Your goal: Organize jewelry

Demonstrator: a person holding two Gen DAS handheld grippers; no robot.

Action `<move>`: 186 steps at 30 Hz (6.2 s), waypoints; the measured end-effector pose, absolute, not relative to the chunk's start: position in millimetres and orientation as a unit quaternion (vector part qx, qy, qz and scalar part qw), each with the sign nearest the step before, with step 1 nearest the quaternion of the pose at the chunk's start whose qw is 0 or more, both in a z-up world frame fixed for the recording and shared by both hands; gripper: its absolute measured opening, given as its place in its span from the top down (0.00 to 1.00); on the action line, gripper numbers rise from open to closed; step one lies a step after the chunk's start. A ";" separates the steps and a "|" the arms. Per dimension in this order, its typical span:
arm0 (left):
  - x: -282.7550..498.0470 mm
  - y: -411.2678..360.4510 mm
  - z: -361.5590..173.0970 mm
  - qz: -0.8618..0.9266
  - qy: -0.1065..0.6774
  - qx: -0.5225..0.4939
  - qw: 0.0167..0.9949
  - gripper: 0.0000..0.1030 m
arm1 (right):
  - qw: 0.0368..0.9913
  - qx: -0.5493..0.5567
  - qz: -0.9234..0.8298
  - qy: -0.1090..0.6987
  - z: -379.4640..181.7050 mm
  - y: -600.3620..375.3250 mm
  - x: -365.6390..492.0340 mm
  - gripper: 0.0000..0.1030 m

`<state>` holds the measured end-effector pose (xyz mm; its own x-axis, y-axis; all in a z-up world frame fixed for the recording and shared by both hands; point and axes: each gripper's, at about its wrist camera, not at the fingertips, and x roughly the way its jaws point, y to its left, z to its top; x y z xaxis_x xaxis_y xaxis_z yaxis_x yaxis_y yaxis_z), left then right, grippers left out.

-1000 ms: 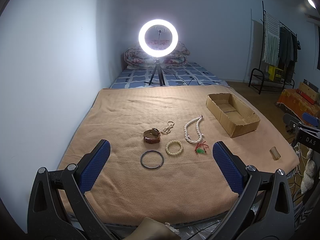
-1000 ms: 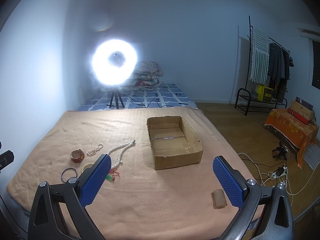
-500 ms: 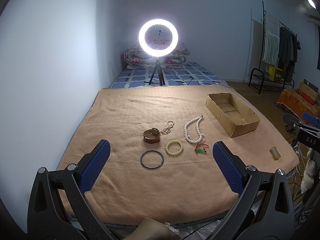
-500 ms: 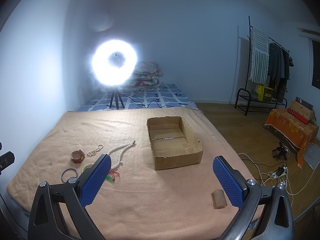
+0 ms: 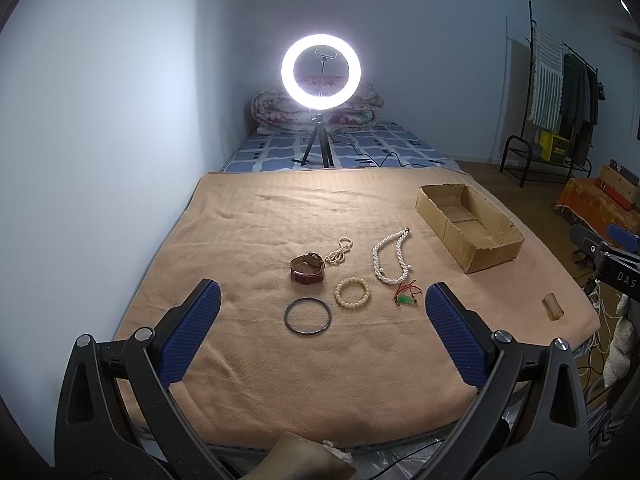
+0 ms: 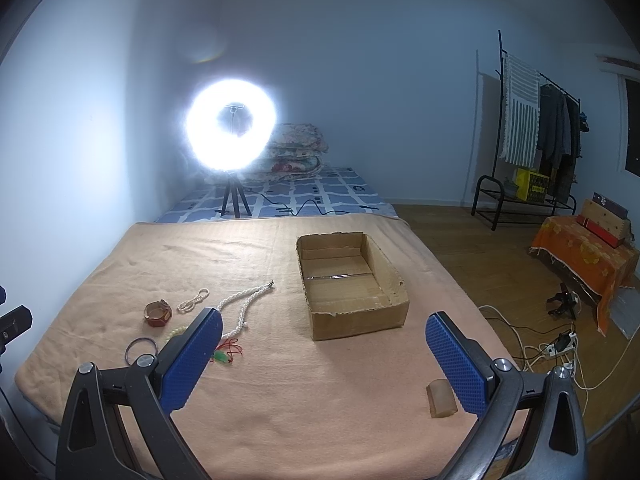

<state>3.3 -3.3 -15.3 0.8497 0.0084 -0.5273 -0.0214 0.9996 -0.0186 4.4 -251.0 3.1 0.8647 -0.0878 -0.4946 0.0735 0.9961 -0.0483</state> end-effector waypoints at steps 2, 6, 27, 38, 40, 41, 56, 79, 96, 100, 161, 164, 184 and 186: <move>3.8 -1.4 -17.4 0.010 0.277 -0.014 0.961 0.00 | 0.965 -0.012 -0.042 0.258 2.4 -250.4 6.7 0.00; 9.3 4.0 -20.8 0.013 0.289 -0.017 0.957 0.00 | 0.964 -0.008 -0.040 0.261 0.0 -251.7 10.0 0.00; 54.1 65.4 -34.8 0.009 0.327 -0.079 0.942 0.11 | 0.955 0.001 0.080 0.284 -14.7 -235.5 70.6 0.05; 103.9 74.0 -50.8 -0.026 0.387 -0.133 0.912 0.41 | 0.906 0.030 0.147 0.396 -60.4 -229.3 125.0 0.22; 113.6 73.4 -61.5 -0.034 0.405 -0.132 0.904 0.42 | 0.895 0.030 0.159 0.416 -74.9 -227.6 129.8 0.26; 118.1 72.2 -67.1 -0.035 0.413 -0.130 0.901 0.43 | 0.889 0.024 0.169 0.424 -81.9 -224.8 132.7 0.29; 160.7 68.2 -156.0 -0.041 0.537 -0.161 0.827 0.57 | 0.821 -0.092 0.275 0.492 -157.3 -176.6 155.9 0.55; 191.5 69.1 -192.2 -0.039 0.575 -0.178 0.797 0.59 | 0.809 -0.114 0.262 0.514 -184.1 -172.9 174.2 0.59; 213.6 68.5 -209.2 -0.029 0.585 -0.153 0.796 0.63 | 0.794 -0.136 0.278 0.523 -200.8 -150.1 188.7 0.65; 217.5 59.4 -209.1 -0.023 0.584 -0.115 0.803 0.70 | 0.794 -0.147 0.276 0.522 -203.1 -144.7 190.3 0.65; 250.6 -83.7 -41.9 -0.177 0.395 -0.028 0.901 0.99 | 0.906 -0.054 0.171 0.383 -55.7 -298.2 207.3 0.89; 270.9 -111.3 -36.6 -0.198 0.390 -0.026 0.899 0.99 | 0.910 -0.052 0.154 0.382 -56.9 -316.6 213.1 0.89; 382.2 -242.9 -92.0 -0.255 0.448 -0.085 0.853 0.99 | 0.899 -0.030 0.115 0.422 -111.0 -370.3 248.5 0.89; 389.1 -250.1 -101.1 -0.256 0.457 -0.089 0.847 0.99 | 0.897 -0.030 0.114 0.425 -115.4 -371.0 252.0 0.89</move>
